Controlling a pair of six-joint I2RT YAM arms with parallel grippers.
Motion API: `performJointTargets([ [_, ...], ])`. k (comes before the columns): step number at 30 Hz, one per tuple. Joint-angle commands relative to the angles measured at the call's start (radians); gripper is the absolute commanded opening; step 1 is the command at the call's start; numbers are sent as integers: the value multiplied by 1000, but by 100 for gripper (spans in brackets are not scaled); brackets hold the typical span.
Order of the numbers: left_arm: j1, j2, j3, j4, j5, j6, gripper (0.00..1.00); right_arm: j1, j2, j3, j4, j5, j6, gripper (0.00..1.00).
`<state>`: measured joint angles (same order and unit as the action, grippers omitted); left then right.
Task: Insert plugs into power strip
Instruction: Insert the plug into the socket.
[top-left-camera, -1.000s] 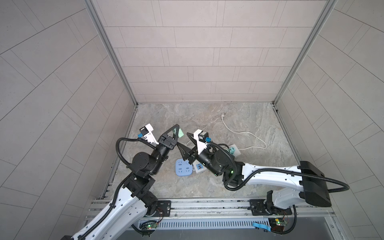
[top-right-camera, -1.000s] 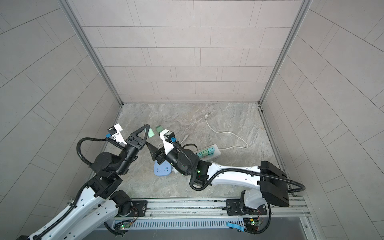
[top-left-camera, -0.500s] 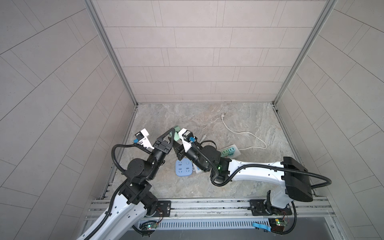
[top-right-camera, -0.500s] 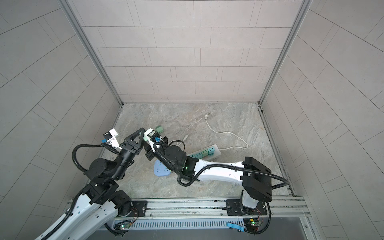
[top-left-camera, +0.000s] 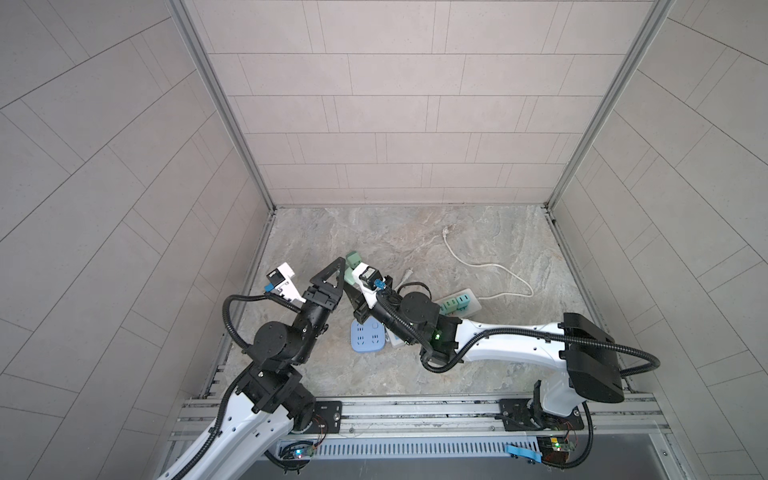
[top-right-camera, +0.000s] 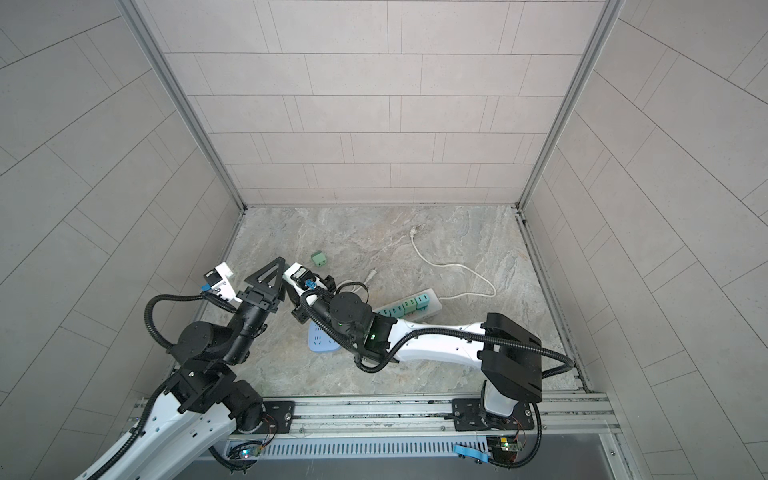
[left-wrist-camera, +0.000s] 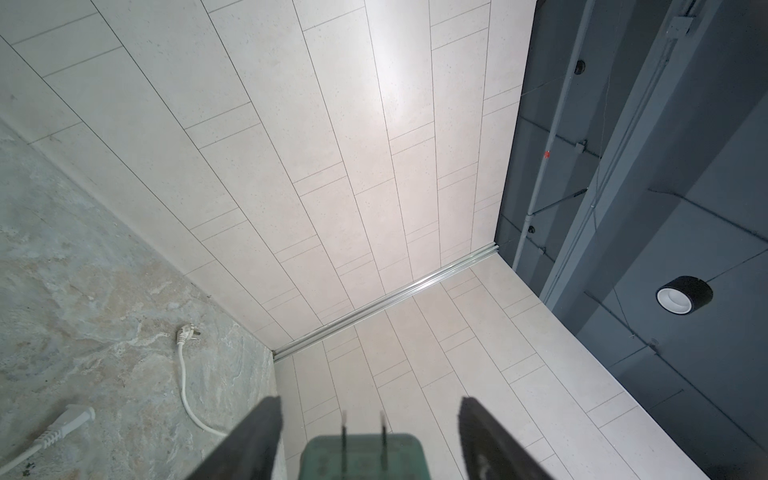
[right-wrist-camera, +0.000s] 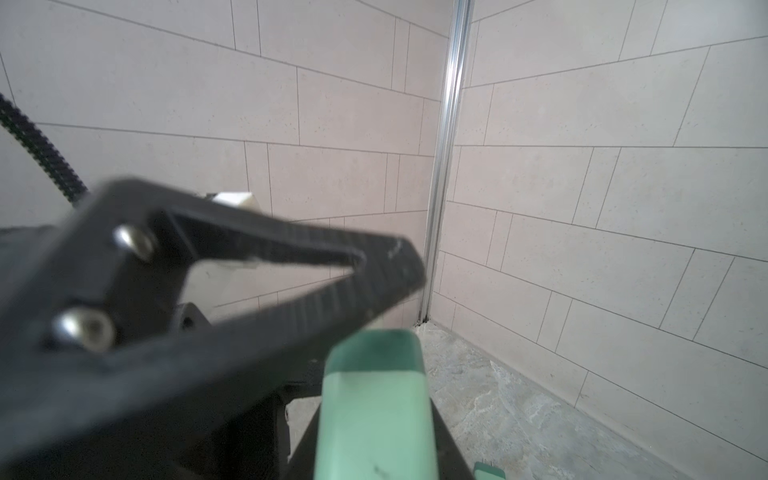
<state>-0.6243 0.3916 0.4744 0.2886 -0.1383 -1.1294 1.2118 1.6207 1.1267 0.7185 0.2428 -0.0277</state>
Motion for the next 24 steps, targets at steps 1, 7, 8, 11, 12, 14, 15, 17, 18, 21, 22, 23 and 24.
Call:
performJointTargets([
  [1,-1,-83,86,-241,-60,160,100,-4,-122,9,-219,40,-39,0],
  [7,-2,-380,69,-585,-238,415,100,-96,-153,324,-1068,-8,35,0],
  [8,-2,-384,68,-640,-263,466,100,-99,-126,394,-1195,1,38,0],
  [11,-2,-276,45,-715,-313,555,100,-100,-33,591,-1500,-11,8,0],
  [12,-1,-237,24,-719,-351,556,100,-98,3,649,-1573,-12,-15,0],
  [14,4,-171,-32,-666,-401,570,100,-98,62,730,-1704,7,-20,0],
  [15,18,-138,-67,-625,-413,577,100,-98,86,760,-1747,1,-34,0],
  [17,85,-65,-111,-556,-379,575,100,-98,122,785,-1807,-47,-92,0],
  [18,151,-16,-126,-527,-324,566,100,-95,146,797,-1844,-85,-127,0],
  [21,434,127,-175,-415,-19,520,100,-82,253,885,-2002,-121,-199,0],
  [22,532,163,-204,-373,81,504,100,-79,293,921,-2061,-128,-218,0],
  [23,615,199,-230,-333,148,491,99,-75,342,966,-2126,-125,-217,0],
  [24,682,225,-252,-310,177,478,97,-74,396,1014,-2186,-125,-225,0],
])
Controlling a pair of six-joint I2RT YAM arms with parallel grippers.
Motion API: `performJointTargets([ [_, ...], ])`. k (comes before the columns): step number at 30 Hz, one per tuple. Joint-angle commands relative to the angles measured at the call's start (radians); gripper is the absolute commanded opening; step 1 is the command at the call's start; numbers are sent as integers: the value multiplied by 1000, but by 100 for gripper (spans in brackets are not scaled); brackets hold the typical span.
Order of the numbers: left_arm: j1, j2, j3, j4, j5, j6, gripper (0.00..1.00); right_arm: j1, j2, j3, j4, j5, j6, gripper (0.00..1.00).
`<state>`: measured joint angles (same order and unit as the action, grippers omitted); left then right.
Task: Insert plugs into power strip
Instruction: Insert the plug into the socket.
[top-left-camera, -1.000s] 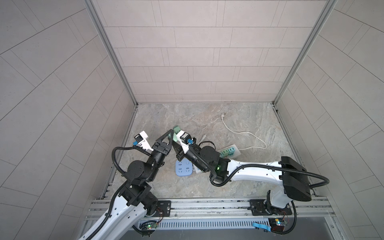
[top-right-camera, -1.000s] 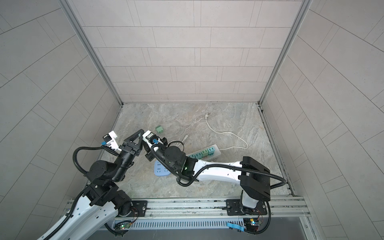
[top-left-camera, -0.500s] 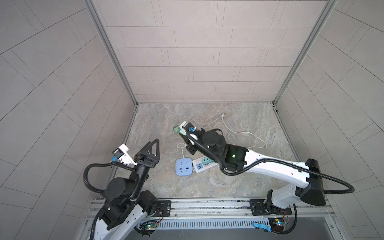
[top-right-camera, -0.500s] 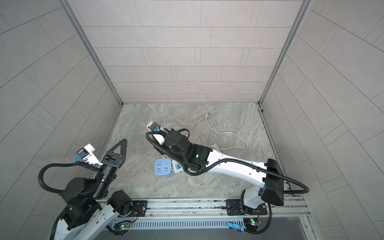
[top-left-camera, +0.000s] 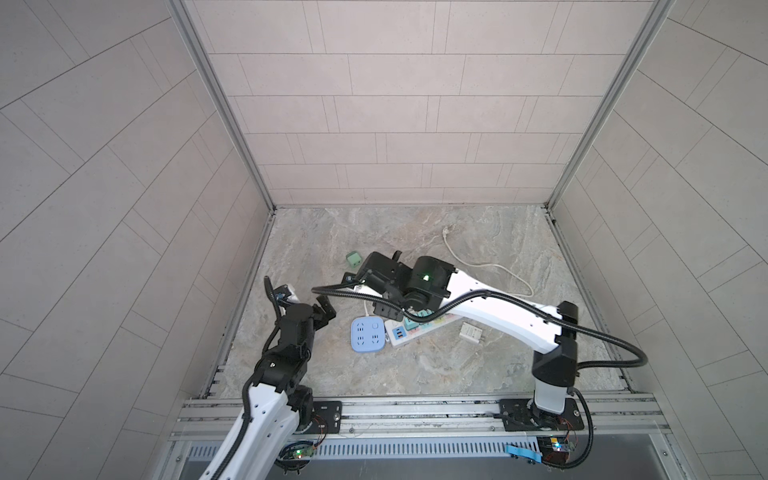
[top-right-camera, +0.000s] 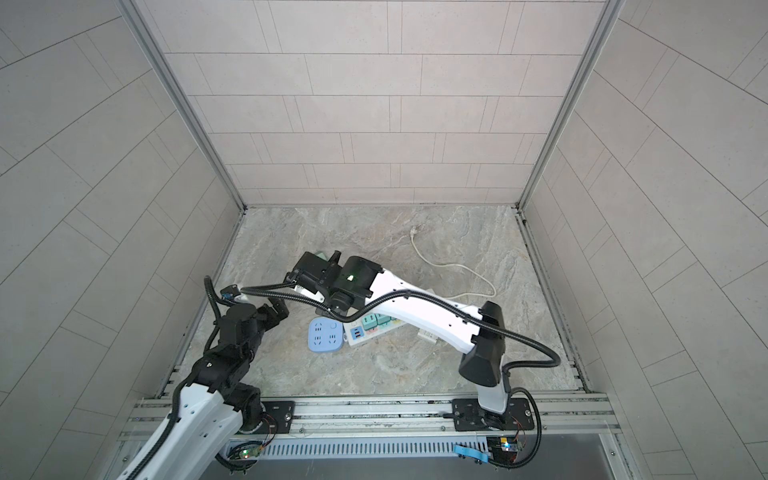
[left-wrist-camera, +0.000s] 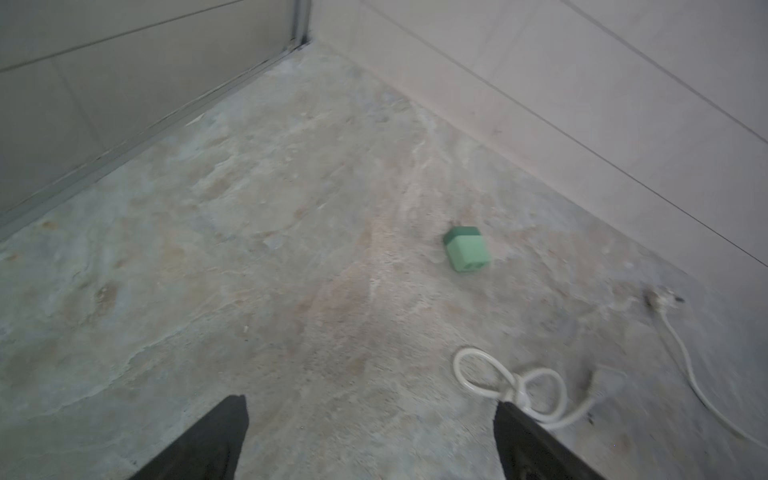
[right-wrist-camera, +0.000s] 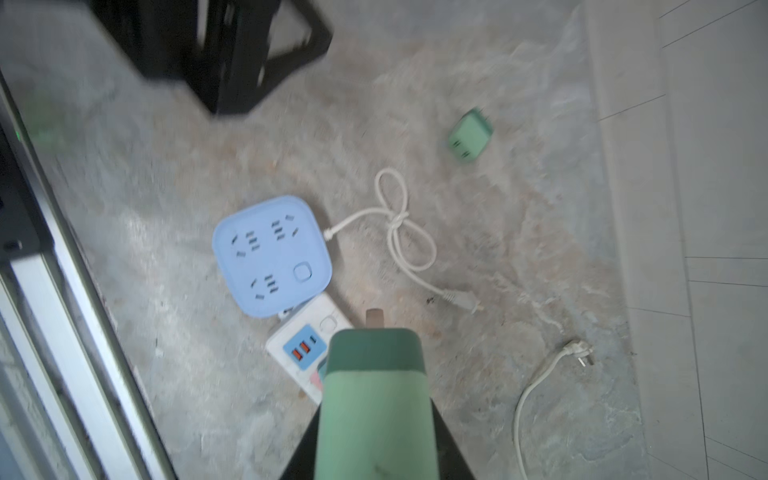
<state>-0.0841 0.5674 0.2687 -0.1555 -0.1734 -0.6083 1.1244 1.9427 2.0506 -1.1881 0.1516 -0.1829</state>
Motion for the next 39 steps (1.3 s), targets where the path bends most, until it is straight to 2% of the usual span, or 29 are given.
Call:
performJointTargets([
  [1,175,63,-65,146,203,-66,95,15,116,118,-311,-32,-73,0],
  [4,197,72,-127,242,181,-112,95,20,209,163,-332,-36,-79,0],
  [9,198,4,-123,154,48,-159,98,23,354,293,-380,-81,-104,0],
  [14,202,-109,-149,98,32,-170,98,24,479,440,-423,-118,-145,0],
  [23,213,-304,-167,-76,-84,-238,100,23,548,448,-435,-78,-170,0],
  [39,233,-305,-171,-88,-77,-260,100,38,633,532,-439,-51,-175,0],
])
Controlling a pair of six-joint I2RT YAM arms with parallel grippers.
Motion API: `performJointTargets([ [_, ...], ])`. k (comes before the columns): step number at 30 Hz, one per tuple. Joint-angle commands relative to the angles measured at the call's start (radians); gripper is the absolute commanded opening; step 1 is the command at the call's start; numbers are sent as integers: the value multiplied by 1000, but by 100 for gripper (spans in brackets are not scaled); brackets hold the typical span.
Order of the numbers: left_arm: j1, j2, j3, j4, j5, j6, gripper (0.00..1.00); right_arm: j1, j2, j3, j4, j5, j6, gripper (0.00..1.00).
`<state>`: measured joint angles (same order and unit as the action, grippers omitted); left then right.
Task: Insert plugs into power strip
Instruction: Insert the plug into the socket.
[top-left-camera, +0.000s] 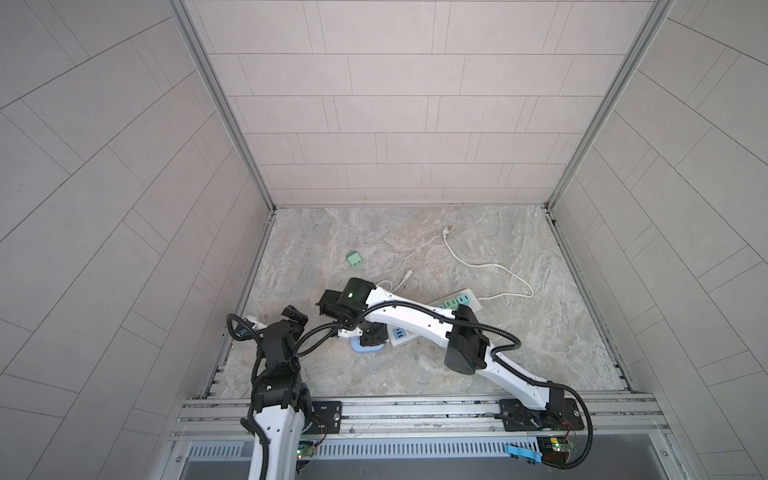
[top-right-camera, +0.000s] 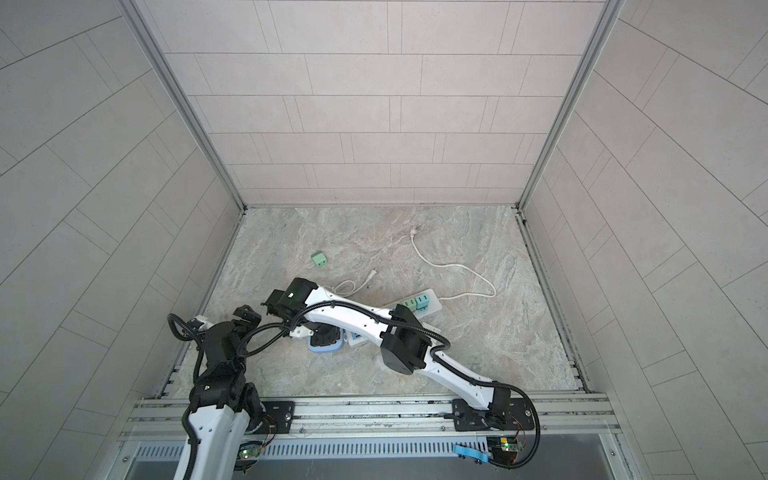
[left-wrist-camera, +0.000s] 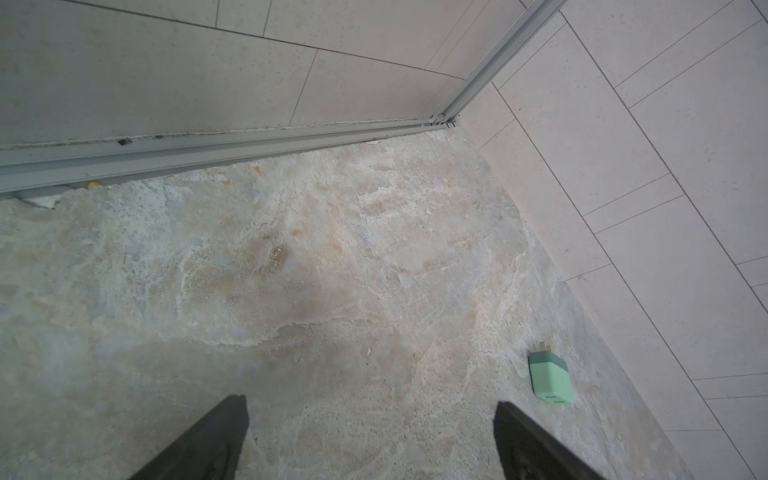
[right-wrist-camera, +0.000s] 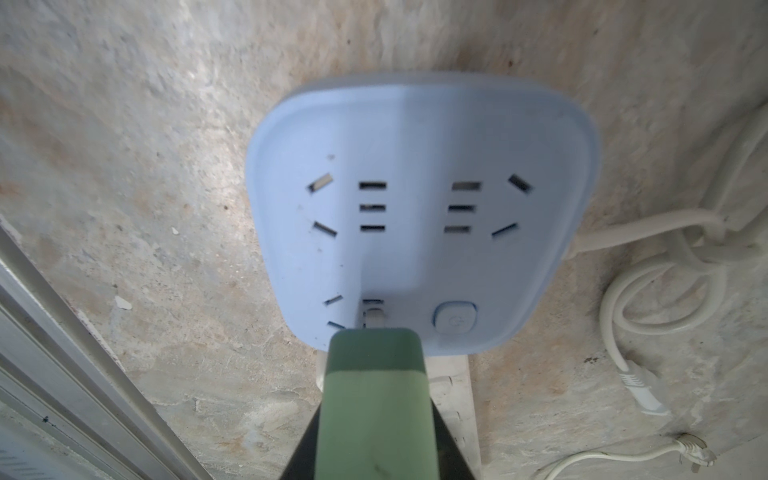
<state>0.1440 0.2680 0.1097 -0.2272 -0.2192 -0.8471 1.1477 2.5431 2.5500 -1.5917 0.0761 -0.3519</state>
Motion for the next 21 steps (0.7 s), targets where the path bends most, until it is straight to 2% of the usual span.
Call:
performJointTargets([
  [1,4,-6,-11,-17,-29,-21,100,15,37,37,-36,29,-6,0],
  [21,5,-7,-19,-2,-20,-21,100,53,82,42,-33,13,-39,0],
])
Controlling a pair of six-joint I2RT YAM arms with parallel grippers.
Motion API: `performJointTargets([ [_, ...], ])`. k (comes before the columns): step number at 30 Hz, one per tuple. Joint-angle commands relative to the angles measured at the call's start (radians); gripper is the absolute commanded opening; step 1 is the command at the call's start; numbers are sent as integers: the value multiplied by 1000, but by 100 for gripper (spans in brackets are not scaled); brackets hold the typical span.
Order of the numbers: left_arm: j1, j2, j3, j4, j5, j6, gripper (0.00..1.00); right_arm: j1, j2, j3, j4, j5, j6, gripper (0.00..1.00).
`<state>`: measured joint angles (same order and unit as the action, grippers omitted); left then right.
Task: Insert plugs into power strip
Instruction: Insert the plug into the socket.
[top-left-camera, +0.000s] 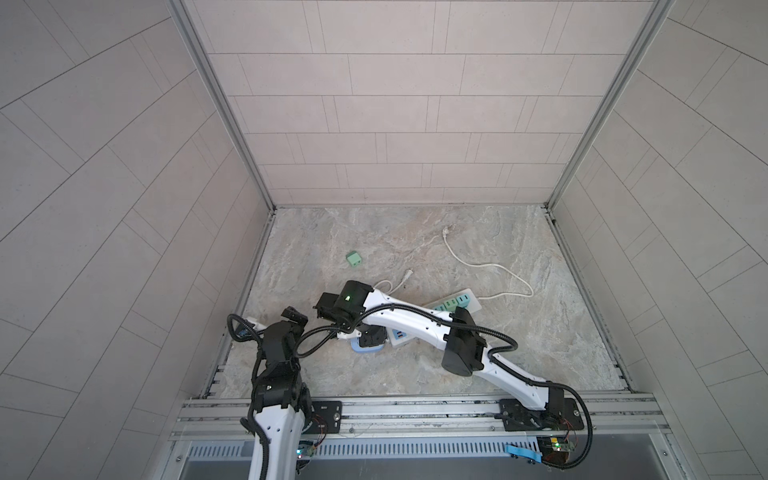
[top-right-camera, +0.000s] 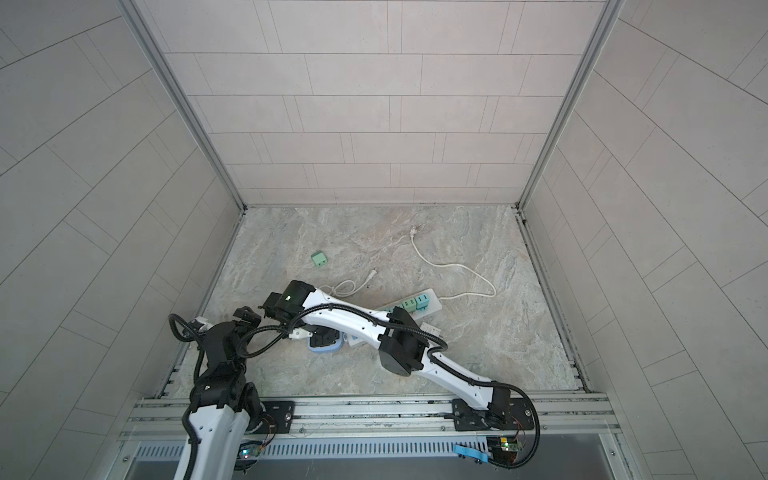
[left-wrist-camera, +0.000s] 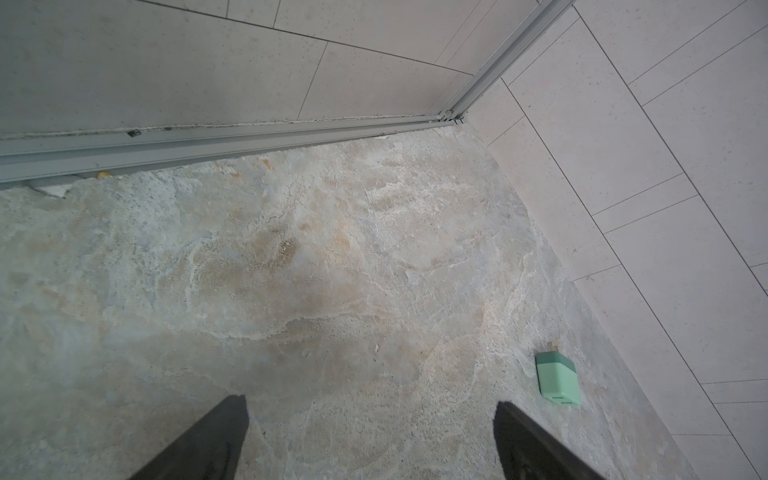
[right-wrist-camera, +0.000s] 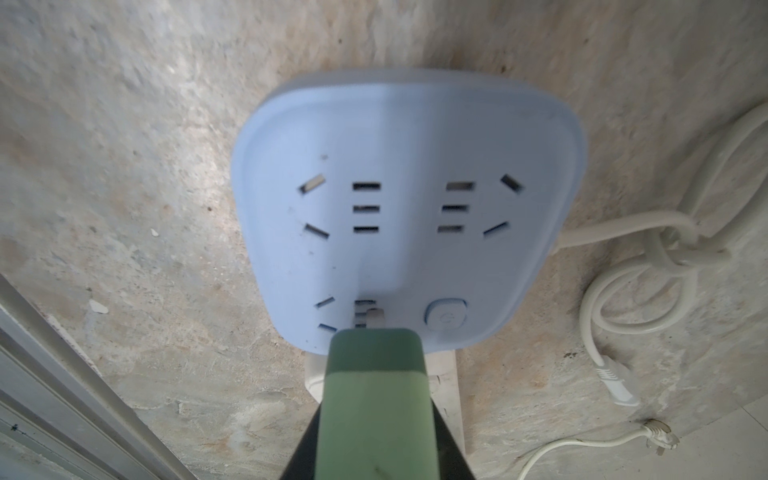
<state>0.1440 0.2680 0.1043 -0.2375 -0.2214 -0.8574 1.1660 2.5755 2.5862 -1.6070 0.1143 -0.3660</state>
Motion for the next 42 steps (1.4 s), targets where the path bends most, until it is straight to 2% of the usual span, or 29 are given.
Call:
performJointTargets([
  [1,4,-7,-14,9,-18,-11,100,38,53,8,-14,-28,-27,0],
  [16,5,-10,-16,14,-13,-8,100,35,141,17,-24,-83,-42,0],
  [21,3,-12,-18,19,-7,-8,100,36,141,-105,-55,-194,-25,0],
  [27,4,-15,-20,22,-6,-8,100,44,71,-259,-76,-234,61,0],
  [30,4,-15,-20,24,-4,-8,100,57,50,-271,-67,-196,62,0],
  [33,4,-15,-20,26,-4,-8,100,57,78,-209,-71,-162,63,0],
  [35,4,-14,-20,29,-3,-6,100,52,108,-158,-77,-154,56,23],
  [38,4,-5,-21,46,6,-1,100,35,140,-89,-103,-155,44,42],
  [42,4,37,-20,136,82,43,100,15,71,-87,-94,-192,36,63],
])
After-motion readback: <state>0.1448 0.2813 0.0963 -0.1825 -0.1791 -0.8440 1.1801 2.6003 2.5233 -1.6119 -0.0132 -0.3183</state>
